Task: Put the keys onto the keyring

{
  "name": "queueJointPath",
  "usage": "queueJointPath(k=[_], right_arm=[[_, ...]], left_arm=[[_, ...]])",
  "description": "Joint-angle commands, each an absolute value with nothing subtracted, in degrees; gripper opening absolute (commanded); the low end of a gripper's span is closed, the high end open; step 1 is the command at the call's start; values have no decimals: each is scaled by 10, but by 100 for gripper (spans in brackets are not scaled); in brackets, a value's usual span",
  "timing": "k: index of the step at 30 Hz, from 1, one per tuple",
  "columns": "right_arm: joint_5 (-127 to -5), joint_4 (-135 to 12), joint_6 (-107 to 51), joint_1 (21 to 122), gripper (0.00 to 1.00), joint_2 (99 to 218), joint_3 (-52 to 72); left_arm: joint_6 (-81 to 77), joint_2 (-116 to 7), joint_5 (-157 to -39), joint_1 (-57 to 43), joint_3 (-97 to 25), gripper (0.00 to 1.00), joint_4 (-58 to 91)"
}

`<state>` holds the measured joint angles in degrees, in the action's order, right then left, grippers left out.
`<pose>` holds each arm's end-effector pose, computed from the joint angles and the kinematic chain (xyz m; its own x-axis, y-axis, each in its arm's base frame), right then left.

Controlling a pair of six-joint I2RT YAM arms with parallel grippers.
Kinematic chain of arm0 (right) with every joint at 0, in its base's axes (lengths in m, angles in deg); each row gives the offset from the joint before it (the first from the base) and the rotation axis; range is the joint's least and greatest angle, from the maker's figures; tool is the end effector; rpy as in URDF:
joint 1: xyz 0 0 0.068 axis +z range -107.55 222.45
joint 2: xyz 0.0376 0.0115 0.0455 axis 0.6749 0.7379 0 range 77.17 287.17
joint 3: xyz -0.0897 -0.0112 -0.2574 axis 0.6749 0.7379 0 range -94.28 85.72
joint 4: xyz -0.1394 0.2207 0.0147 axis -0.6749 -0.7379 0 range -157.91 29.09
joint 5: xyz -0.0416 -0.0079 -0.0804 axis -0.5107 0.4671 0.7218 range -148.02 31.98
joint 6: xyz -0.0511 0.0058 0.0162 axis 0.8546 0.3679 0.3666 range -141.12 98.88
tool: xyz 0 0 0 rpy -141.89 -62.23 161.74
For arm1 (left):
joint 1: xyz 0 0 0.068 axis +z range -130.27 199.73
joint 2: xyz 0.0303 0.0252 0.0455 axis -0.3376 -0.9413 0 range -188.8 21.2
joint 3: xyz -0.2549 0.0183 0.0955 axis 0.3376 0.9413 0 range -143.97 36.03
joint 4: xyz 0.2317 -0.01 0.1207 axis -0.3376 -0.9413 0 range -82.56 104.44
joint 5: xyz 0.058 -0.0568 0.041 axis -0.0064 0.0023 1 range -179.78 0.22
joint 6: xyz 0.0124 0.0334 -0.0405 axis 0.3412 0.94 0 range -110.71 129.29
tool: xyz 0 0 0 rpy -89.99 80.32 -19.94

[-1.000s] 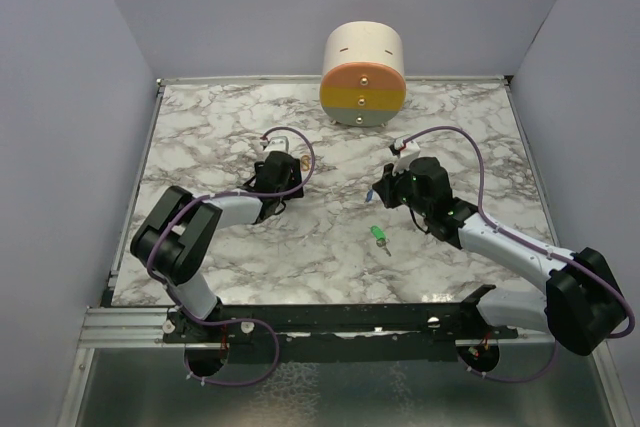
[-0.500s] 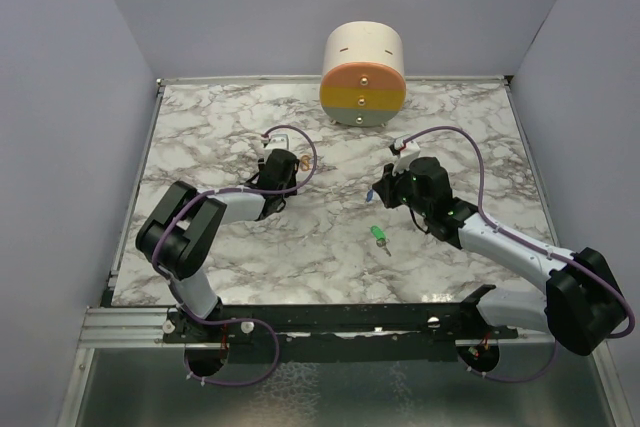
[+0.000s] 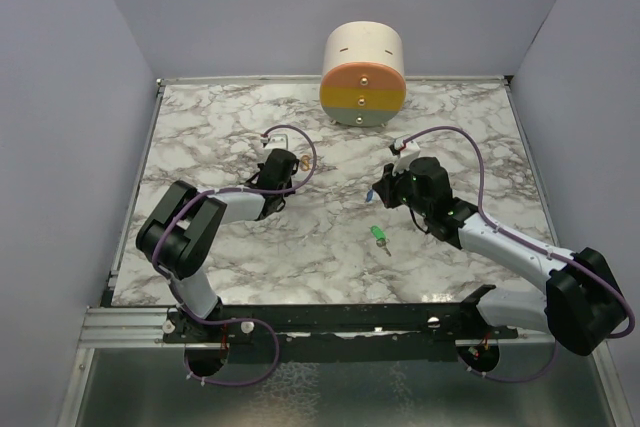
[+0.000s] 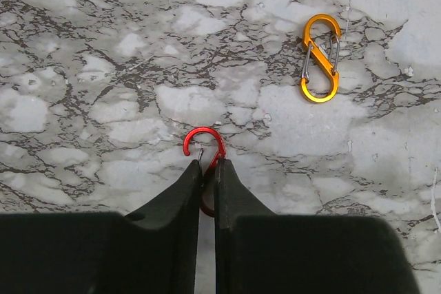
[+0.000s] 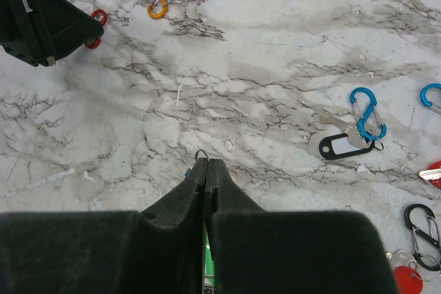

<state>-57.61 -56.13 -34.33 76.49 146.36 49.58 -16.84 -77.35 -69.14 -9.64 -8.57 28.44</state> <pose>0.2163 0.1457 0.2251 -0.5088 -0.0680 -0.8582 -0.4502 0.8707 0.1979 0.2975 -0.1530 0.1428 -0.6008 -0.1348 -0.7879 -0.0458 0.9899 -0.1344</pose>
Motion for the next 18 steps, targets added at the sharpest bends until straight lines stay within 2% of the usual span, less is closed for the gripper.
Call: queueJointPath(k=[1, 3, 11, 18], right_arm=[[-586, -544, -339, 766, 1, 1456, 500], [-585, -545, -339, 766, 1, 1456, 500], [-603, -545, -332, 766, 1, 1464, 496], [-621, -541, -319, 774, 1, 1476, 492]], left_arm=[[-166, -797, -705, -97, -72, 5, 241], [-166, -796, -707, -97, -71, 0, 241], [-166, -757, -715, -102, -61, 0, 243], [-166, -670, -718, -159, -71, 0, 216]])
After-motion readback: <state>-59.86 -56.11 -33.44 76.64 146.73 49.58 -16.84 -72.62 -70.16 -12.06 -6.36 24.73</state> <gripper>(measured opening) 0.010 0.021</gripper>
